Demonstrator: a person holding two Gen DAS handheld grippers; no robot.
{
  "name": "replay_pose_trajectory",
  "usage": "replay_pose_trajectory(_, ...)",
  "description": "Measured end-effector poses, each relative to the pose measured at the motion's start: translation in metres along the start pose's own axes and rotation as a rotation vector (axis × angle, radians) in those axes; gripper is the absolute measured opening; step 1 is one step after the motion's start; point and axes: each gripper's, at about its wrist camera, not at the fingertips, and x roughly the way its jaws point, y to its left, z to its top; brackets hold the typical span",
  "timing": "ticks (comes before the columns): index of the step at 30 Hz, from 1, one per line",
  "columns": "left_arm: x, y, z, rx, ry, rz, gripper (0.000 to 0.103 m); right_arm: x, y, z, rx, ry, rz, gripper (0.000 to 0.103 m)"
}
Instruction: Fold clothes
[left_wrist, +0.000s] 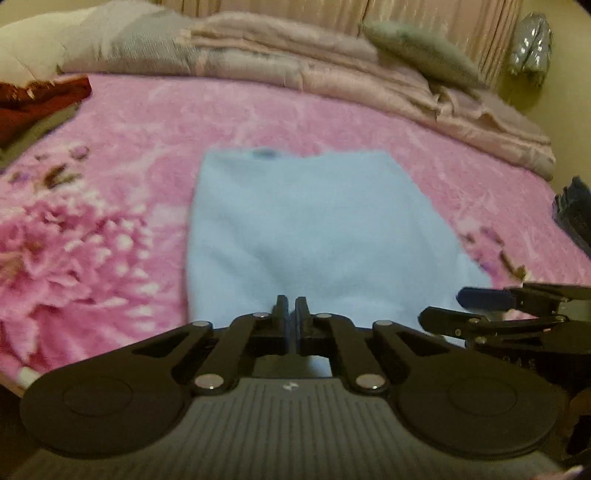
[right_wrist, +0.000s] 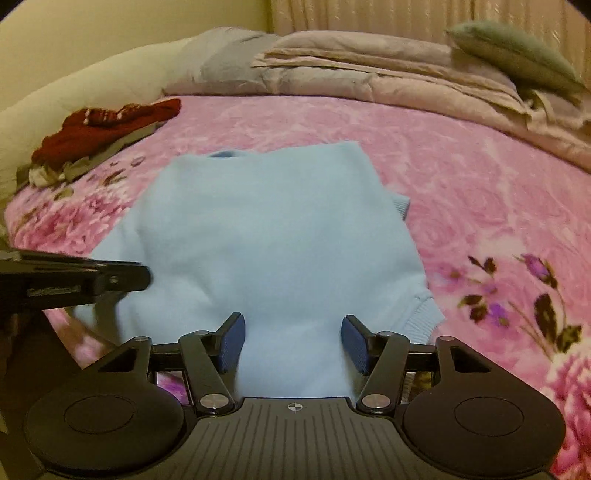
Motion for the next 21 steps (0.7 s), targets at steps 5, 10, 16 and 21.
replay_pose_trajectory(5, -0.025, 0.019, -0.014, -0.069, -0.016, 0.052, 0.004, -0.039, -0.006, -0.012, 0.018, -0.074, -0.049, 0.057)
replay_pose_trajectory(10, -0.008, 0.025, -0.023, -0.095, 0.023, 0.068, 0.003, -0.017, -0.018, -0.027, 0.038, 0.012, -0.089, 0.057)
replay_pose_trajectory(16, -0.027, 0.017, -0.02, -0.114, 0.046, 0.104, 0.003, -0.042, -0.026, -0.021, 0.087, -0.01, -0.11, 0.057)
replay_pose_trajectory(21, -0.044, 0.006, -0.026, -0.146, 0.093, 0.174, 0.005, -0.061, -0.02, -0.027, 0.119, 0.003, -0.102, 0.057)
